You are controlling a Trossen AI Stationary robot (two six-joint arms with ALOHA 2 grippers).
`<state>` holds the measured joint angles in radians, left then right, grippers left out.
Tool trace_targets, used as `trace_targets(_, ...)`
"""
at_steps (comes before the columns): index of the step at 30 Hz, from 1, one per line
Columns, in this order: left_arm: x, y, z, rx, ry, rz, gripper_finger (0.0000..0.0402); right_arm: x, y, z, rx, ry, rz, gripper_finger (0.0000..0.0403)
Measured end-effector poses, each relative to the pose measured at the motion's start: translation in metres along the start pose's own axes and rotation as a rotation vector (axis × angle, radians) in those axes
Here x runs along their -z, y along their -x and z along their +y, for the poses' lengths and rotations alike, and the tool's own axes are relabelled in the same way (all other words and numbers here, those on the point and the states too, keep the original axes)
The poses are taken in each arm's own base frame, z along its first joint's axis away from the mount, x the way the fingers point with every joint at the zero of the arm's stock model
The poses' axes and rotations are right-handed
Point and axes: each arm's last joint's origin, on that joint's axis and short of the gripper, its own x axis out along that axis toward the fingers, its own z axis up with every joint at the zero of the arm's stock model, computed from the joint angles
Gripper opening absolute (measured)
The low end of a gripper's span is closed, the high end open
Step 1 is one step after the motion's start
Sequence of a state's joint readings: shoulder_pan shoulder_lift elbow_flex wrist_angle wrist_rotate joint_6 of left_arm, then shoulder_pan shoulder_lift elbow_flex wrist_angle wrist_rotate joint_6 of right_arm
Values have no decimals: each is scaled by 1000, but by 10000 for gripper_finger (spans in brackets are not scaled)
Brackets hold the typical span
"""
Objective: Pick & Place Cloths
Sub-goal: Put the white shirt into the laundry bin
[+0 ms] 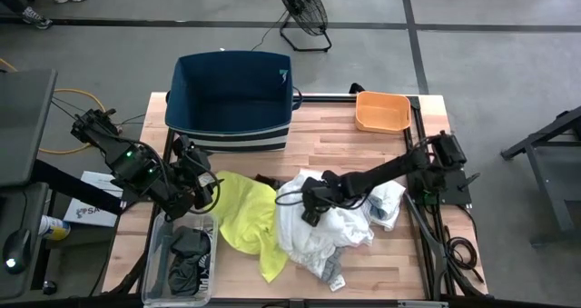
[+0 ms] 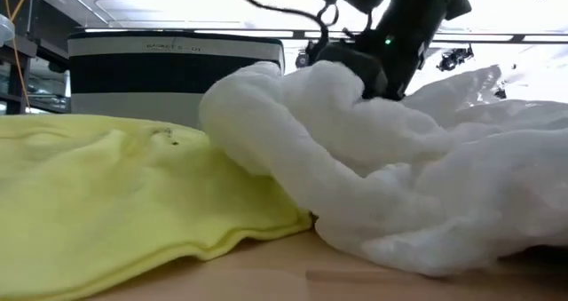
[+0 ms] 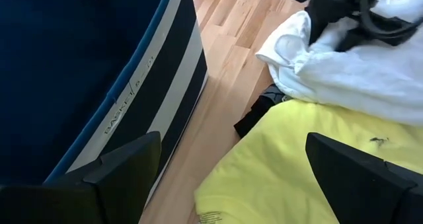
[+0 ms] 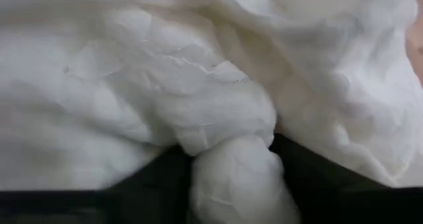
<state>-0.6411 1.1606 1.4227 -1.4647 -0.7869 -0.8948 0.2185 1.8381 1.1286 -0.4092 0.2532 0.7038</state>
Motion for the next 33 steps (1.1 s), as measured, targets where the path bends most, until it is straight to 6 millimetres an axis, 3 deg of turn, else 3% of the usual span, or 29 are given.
trace_targets(7, 0, 0, 0, 0, 0, 0, 370, -7, -2, -8, -64, -42, 50, 22)
trace_targets(11, 0, 0, 0, 1, 0, 1, 370, -14, 9, -6, -106, -53, 2, 17)
trace_targets(15, 0, 0, 0, 4, 4, 0, 370, -21, 35, -3, -160, -43, -84, 17)
trace_targets(22, -1, 0, -1, 9, 10, -4, 370, -34, 96, -1, -236, 6, -307, 17)
trace_targets(33, -5, 0, -6, 46, 24, -48, 370, -53, 189, -16, -326, 89, -753, 16)
